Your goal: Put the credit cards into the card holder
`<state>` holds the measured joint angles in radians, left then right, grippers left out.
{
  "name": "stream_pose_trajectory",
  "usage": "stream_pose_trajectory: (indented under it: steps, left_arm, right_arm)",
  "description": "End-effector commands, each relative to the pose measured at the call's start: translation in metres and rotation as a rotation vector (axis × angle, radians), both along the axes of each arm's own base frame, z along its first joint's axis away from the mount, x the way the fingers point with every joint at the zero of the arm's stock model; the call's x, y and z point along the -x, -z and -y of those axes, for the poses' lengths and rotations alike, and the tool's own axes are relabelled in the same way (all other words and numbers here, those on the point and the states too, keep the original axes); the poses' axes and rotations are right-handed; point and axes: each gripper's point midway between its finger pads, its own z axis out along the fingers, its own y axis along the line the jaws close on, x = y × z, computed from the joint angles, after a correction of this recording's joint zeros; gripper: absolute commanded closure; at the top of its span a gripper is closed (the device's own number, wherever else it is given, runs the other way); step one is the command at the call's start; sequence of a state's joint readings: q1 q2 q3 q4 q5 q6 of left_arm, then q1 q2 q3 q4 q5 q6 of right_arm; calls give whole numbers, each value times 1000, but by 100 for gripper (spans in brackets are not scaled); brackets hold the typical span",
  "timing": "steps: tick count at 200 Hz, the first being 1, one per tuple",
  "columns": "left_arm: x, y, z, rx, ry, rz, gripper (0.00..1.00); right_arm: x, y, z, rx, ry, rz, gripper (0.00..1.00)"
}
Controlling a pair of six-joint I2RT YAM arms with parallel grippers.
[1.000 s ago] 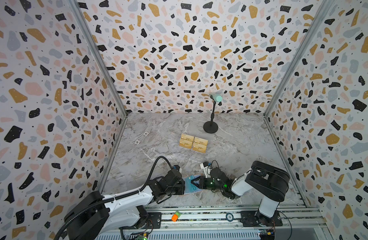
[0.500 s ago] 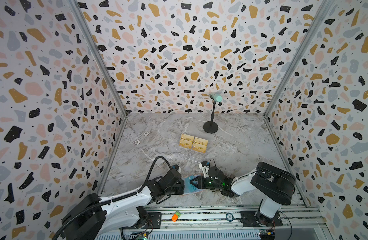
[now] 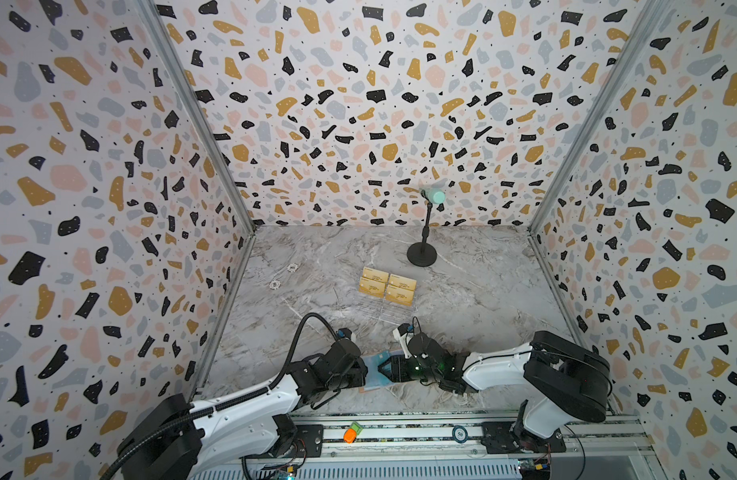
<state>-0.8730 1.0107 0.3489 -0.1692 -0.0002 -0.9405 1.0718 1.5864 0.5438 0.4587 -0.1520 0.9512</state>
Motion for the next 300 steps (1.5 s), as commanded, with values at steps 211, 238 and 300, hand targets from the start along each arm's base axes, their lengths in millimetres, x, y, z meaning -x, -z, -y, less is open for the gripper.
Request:
stream_pose_trajectory:
  steps: [211,238,300]
  left_arm:
    - [-6,2,20,47,39,-34,50]
    - [-6,3,23,63,45,-37,50]
    - [-4,5,29,108,58,-41,51]
  right_arm:
    - [11,4,36,245,-71,43,41]
    - [18,2,29,216,-102,18,42]
    - [27,-9,3,105,-155,-12,44]
